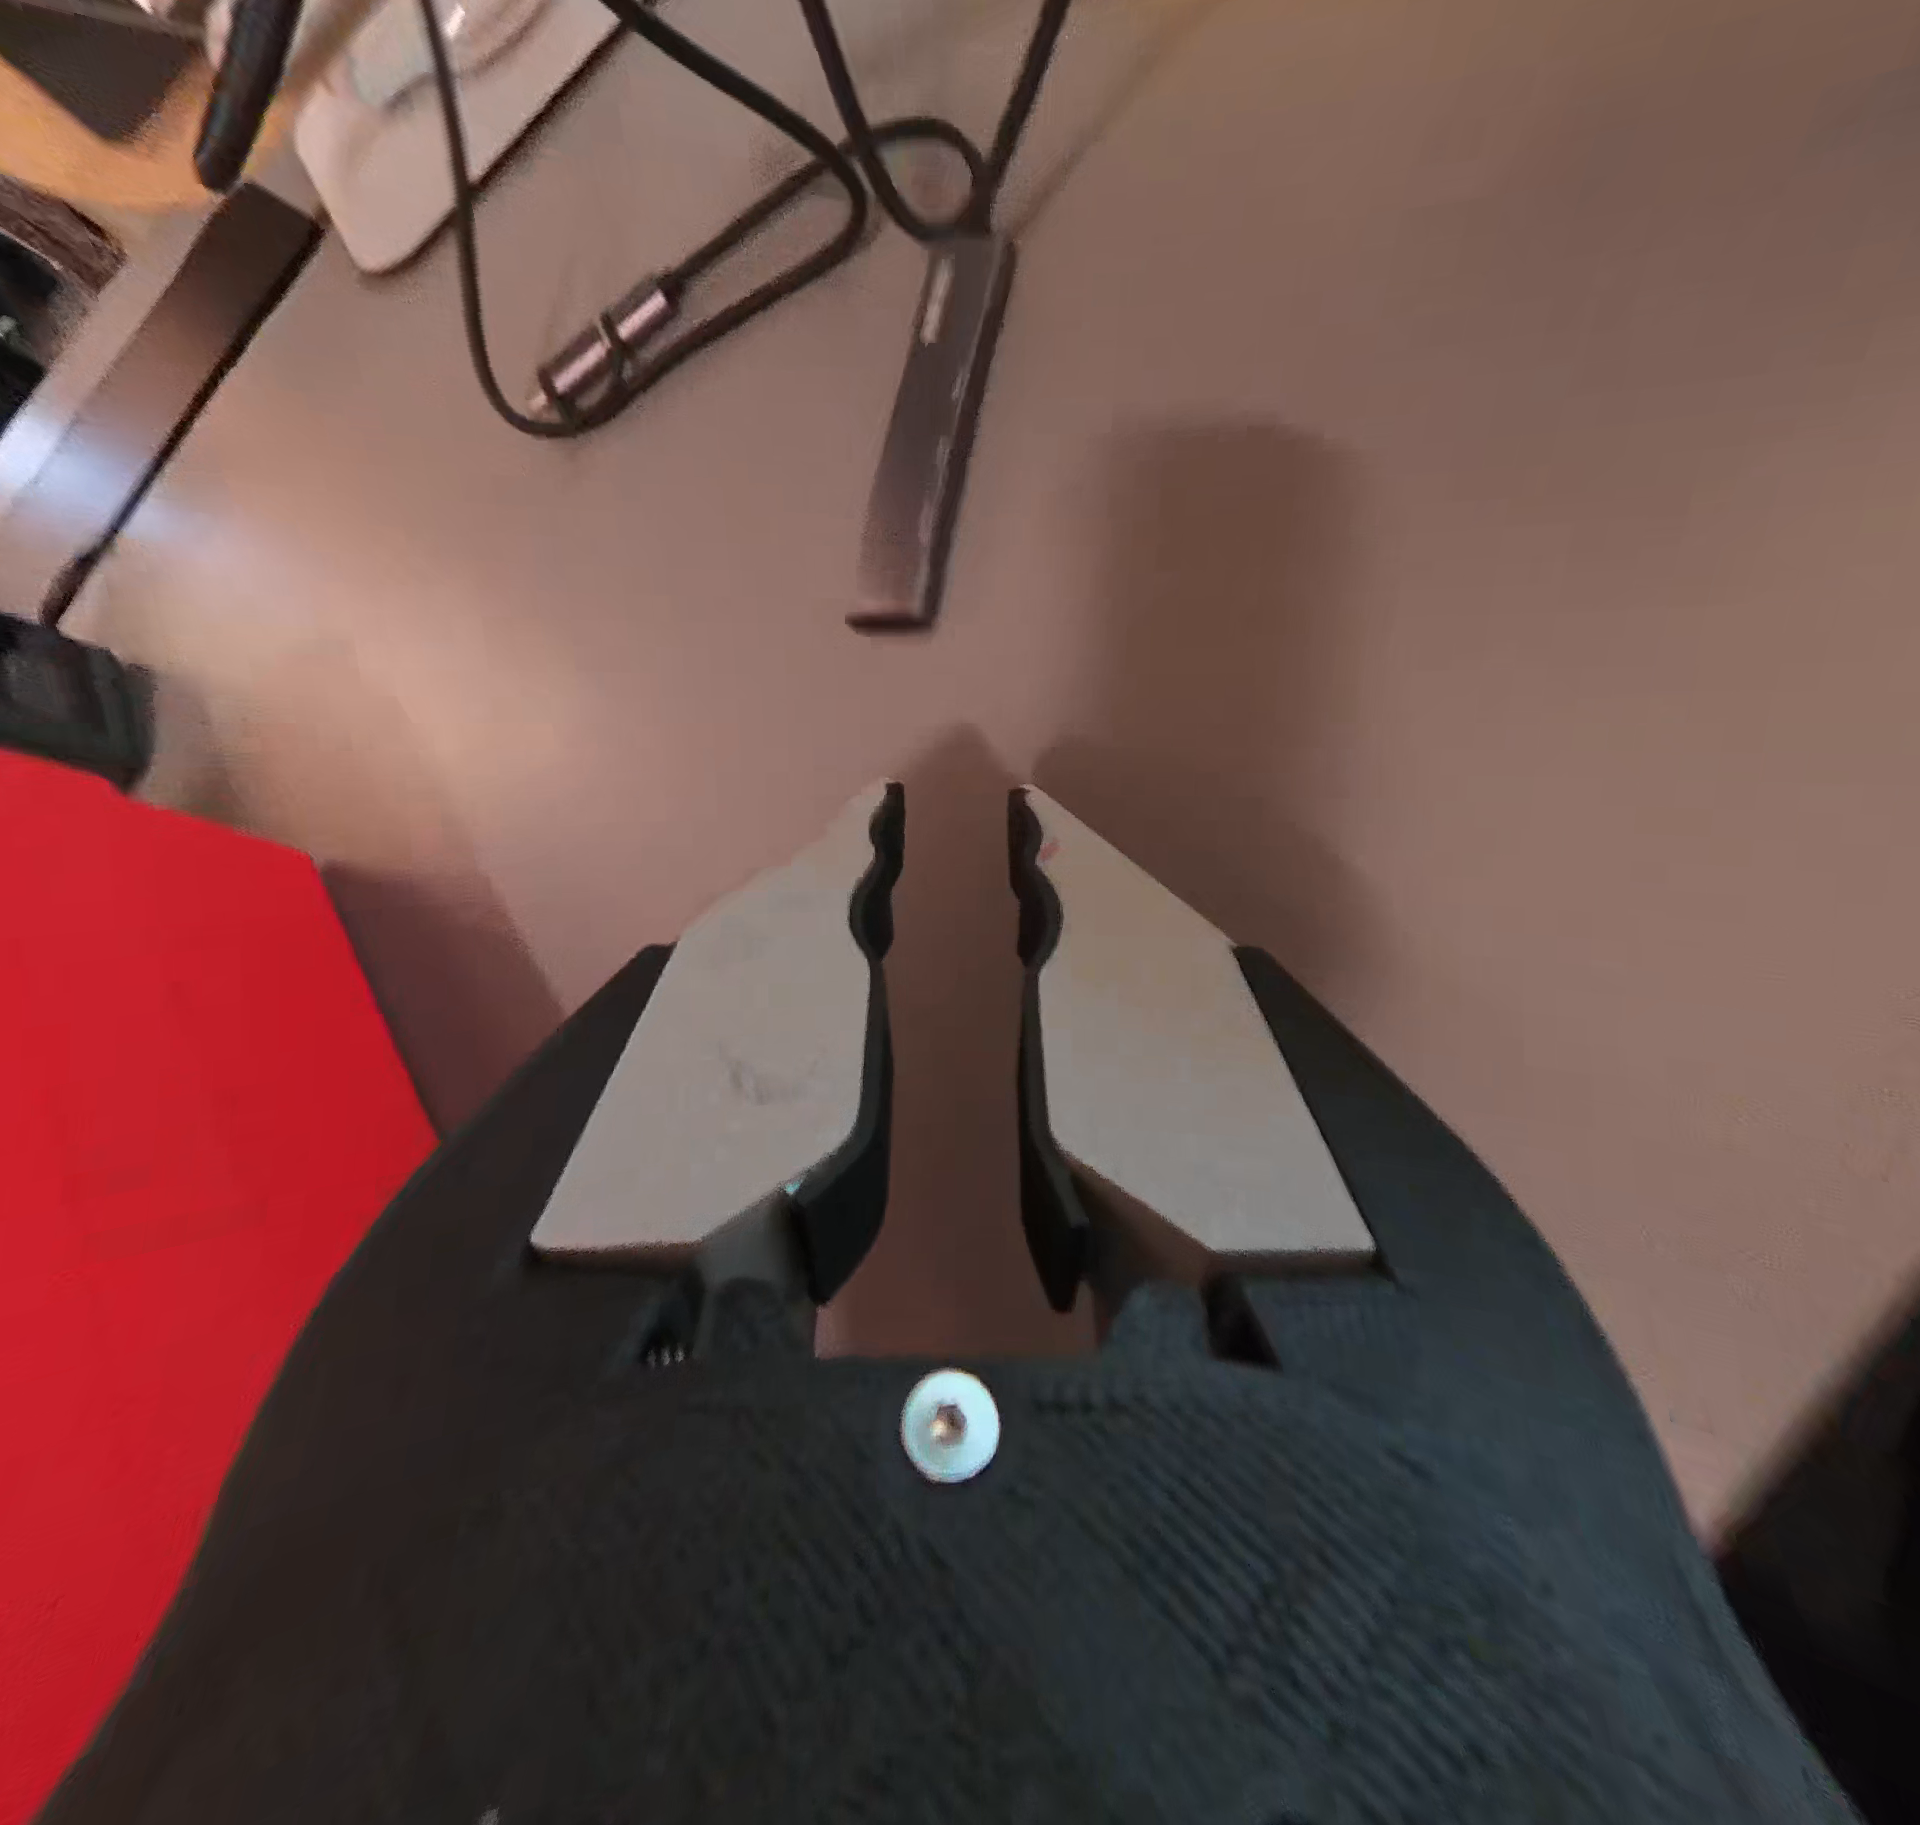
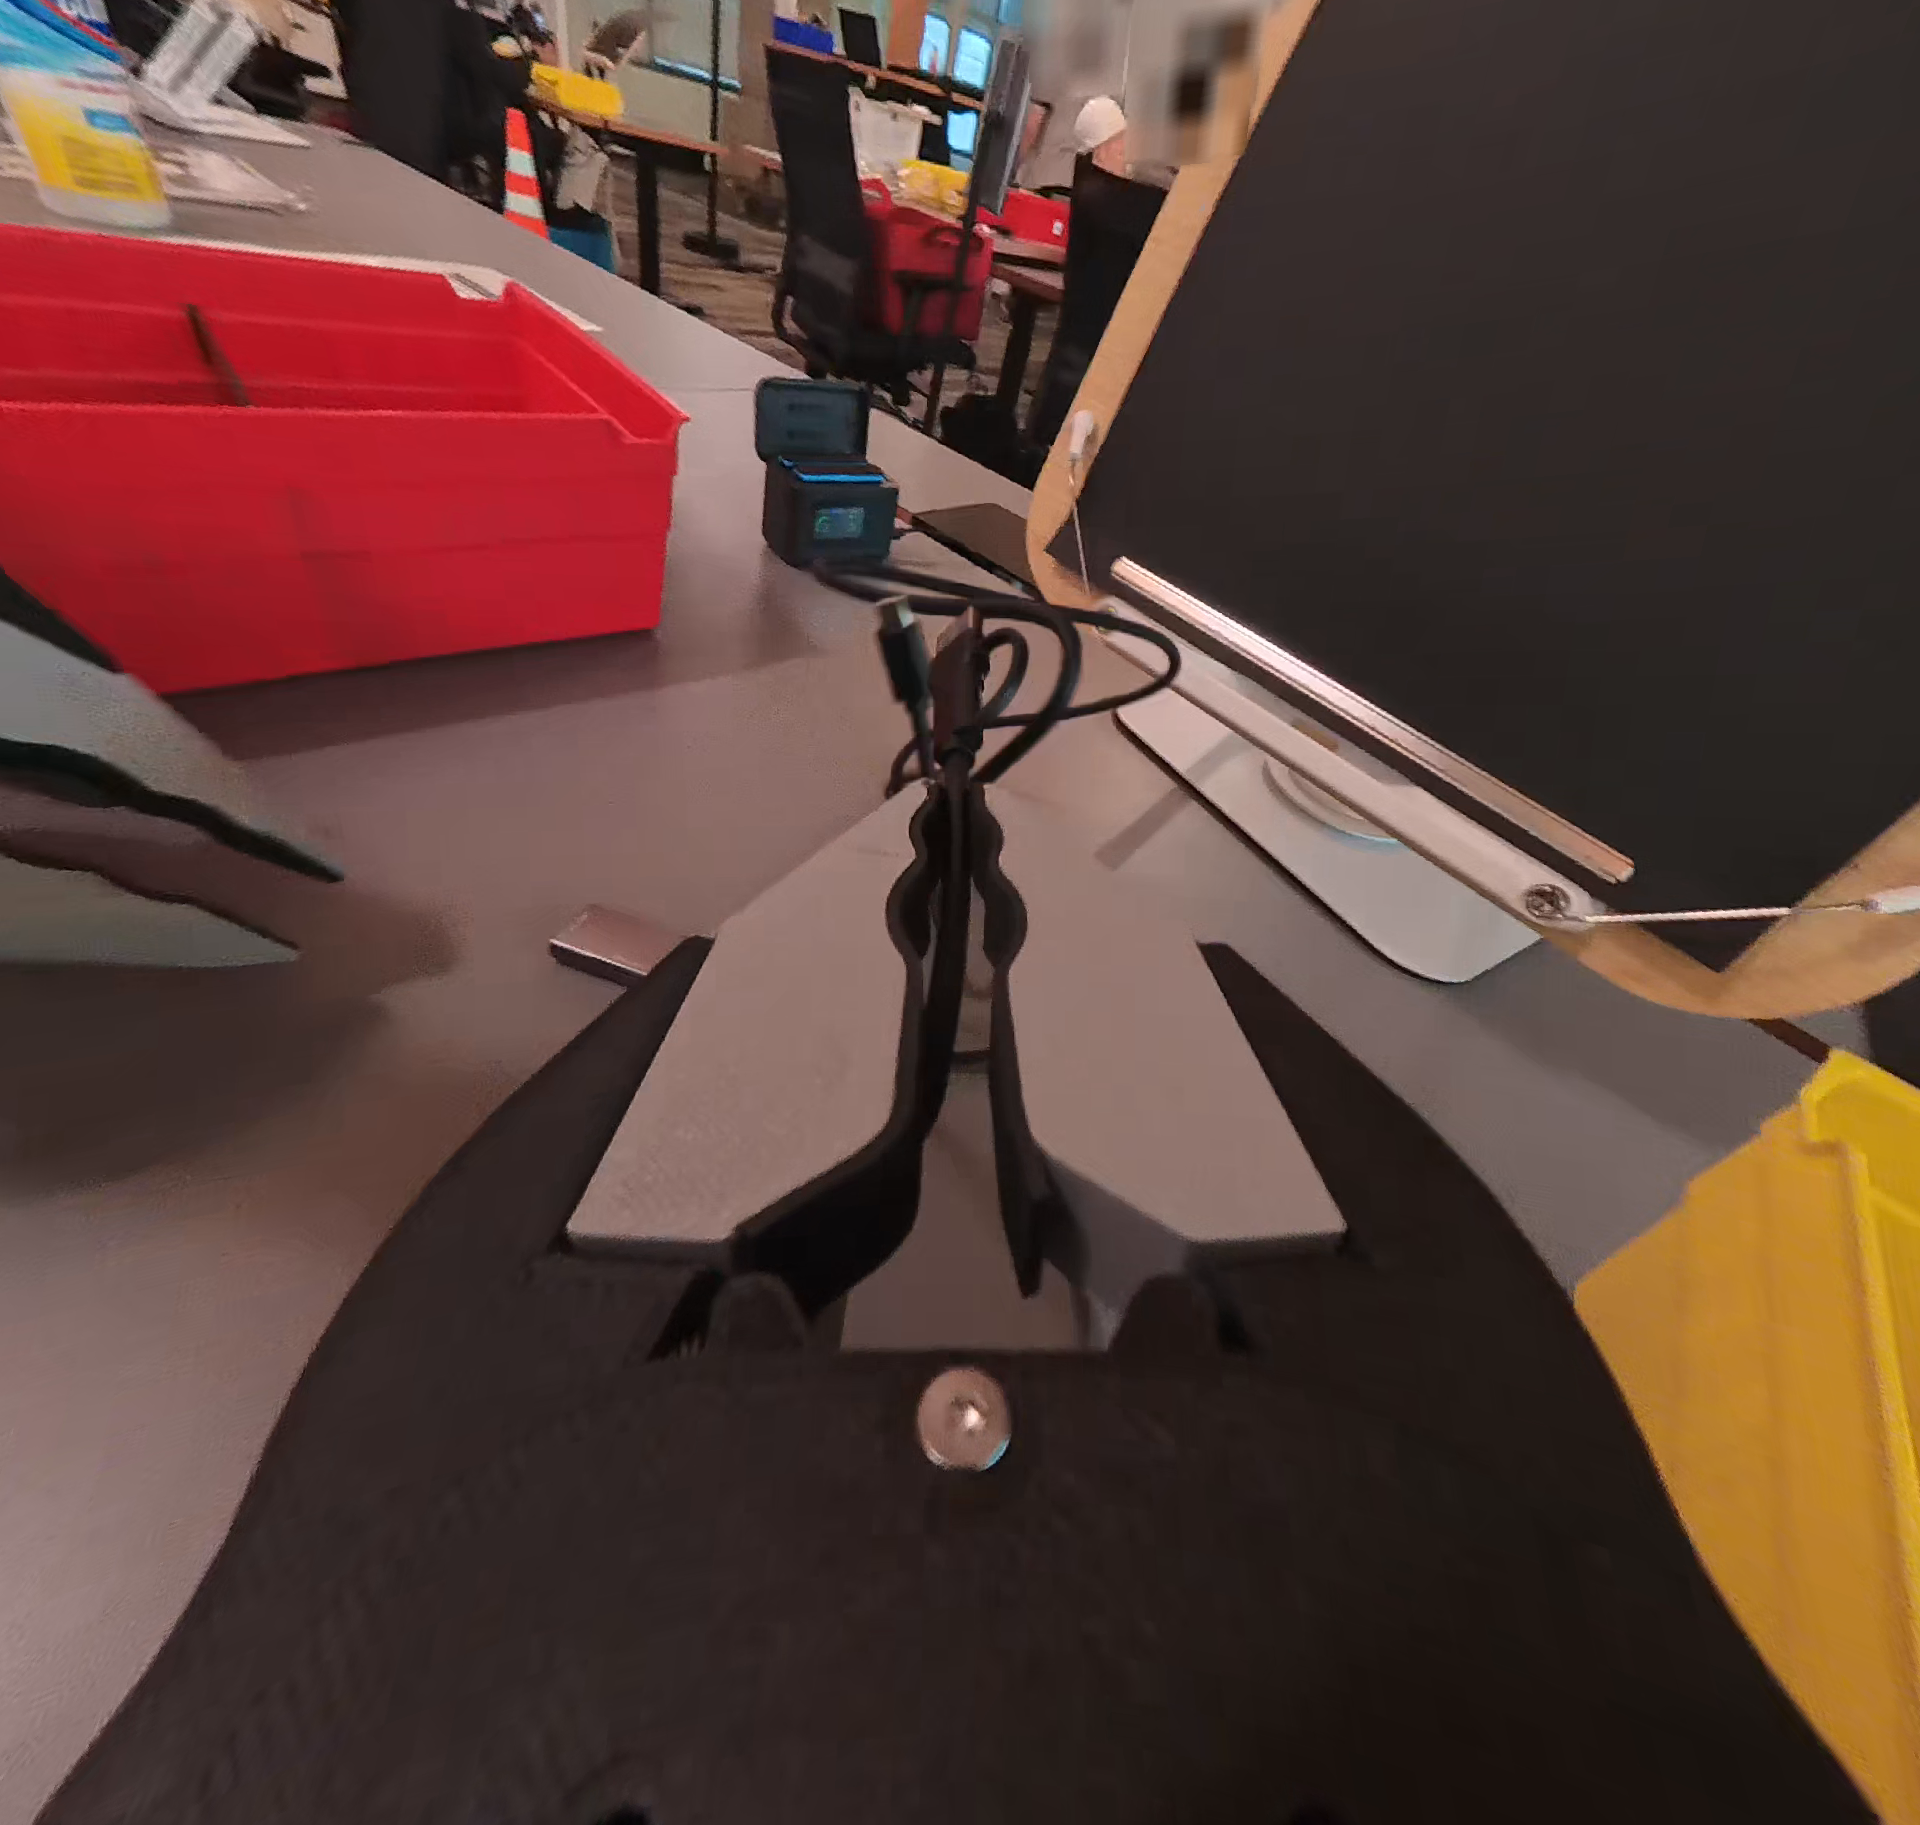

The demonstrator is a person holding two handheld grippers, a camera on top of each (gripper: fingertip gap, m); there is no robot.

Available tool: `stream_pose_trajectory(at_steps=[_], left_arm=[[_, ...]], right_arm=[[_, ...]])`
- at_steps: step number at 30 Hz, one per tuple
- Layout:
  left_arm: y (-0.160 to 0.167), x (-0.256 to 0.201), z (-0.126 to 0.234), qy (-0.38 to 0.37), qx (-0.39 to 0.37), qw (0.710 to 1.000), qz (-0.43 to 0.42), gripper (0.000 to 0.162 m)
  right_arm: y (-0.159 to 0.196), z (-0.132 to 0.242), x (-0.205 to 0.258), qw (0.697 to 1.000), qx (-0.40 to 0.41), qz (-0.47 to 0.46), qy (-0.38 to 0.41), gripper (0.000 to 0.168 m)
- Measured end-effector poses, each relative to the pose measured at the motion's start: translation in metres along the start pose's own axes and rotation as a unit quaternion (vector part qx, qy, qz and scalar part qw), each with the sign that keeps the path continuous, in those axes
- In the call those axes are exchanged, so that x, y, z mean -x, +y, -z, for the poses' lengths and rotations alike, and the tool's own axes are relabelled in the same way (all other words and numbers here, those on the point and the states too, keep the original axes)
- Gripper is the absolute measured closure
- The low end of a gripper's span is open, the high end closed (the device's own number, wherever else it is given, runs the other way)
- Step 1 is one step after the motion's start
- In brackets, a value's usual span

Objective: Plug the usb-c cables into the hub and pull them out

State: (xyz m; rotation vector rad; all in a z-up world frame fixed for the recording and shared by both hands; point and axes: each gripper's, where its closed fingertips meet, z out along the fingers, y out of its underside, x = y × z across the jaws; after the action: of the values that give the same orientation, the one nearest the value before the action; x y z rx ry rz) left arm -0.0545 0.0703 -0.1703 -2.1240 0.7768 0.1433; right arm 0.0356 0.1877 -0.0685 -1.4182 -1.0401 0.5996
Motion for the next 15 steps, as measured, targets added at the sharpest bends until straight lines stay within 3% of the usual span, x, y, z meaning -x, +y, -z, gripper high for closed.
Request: stream_pose_trajectory(at_steps=[7,11,13,15], left_arm=[[-0.03,0.015,-0.062,0.01,0.015,0.997,-0.07,0.128],[-0.03,0.021,-0.074,0.024,0.017,0.998,-0.056,0.149],[-0.031,0.022,-0.075,0.038,0.006,0.997,-0.062,0.149],[-0.031,0.032,-0.071,0.006,0.008,0.997,-0.079,0.162]], right_arm=[[0.014,0.0,-0.025,0.998,0.027,-0.037,0.045,0.168],[0.024,0.001,-0.038,0.995,0.054,-0.042,0.074,0.168],[0.034,-0.002,-0.039,0.993,0.08,-0.033,0.081,0.166],[0.039,-0.006,-0.034,0.993,0.095,-0.022,0.073,0.16]])
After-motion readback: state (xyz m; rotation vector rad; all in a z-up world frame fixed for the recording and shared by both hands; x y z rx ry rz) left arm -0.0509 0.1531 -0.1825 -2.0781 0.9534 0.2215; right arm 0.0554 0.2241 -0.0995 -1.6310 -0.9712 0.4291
